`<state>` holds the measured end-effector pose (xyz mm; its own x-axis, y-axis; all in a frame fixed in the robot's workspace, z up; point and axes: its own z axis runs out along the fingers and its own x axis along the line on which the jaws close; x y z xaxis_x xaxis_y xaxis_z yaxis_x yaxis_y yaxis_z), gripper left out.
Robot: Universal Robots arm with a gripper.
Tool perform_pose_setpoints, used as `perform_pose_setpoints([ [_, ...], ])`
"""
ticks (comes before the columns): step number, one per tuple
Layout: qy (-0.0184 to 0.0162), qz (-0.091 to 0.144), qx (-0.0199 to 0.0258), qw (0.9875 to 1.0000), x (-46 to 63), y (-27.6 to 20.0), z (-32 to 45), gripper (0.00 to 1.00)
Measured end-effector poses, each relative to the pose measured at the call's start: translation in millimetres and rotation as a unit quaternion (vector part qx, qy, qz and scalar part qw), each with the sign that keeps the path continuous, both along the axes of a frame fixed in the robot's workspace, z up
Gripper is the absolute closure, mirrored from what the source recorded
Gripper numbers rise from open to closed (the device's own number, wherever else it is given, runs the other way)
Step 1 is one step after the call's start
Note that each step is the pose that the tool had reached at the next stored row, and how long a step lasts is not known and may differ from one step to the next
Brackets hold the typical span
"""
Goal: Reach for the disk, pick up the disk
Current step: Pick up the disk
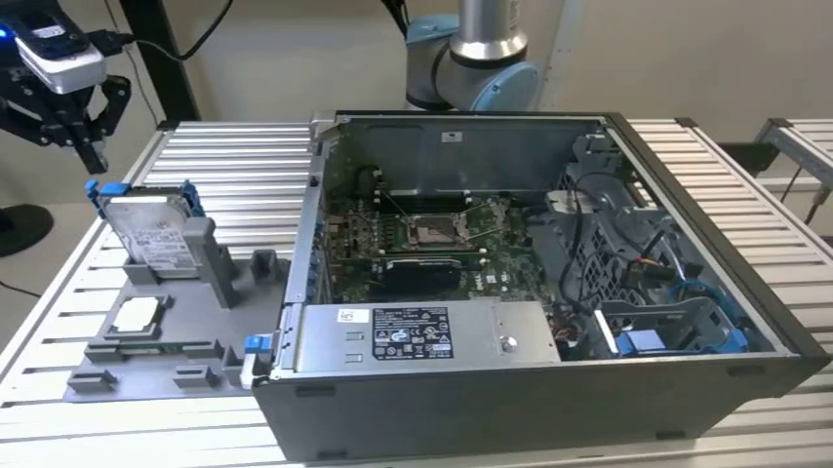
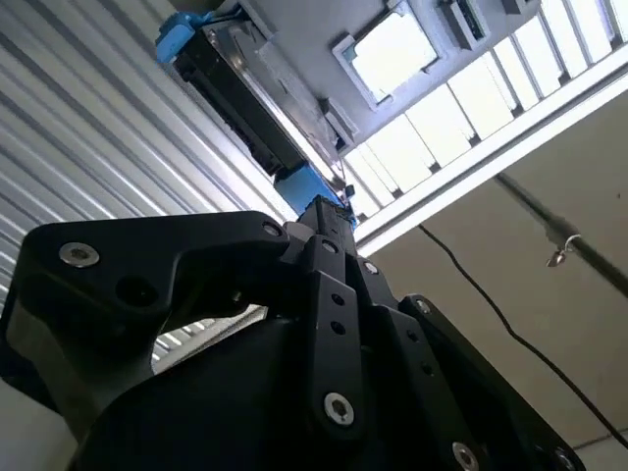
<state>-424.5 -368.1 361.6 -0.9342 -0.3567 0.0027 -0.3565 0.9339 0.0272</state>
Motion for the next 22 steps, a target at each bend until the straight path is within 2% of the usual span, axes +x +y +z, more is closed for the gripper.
perform_pose_setpoints([
  [4,0.0001,0.036,-0.0008,0.9993,0.0,0.0,0.0,1.0],
  [8,0.0,0.072,-0.0015,0.9974,0.0,0.0,0.0,1.0],
  [12,0.0,0.106,-0.0026,0.9944,-0.1,0.0,0.0,1.0],
  [19,0.0,0.16,-0.0045,0.9871,-0.1,0.0,0.0,1.0],
  [20,0.0,0.163,-0.0046,0.9866,-0.1,0.0,0.0,1.0],
  [22,0.0001,0.164,-0.0046,0.9865,-0.1,0.0,0.0,1.0],
])
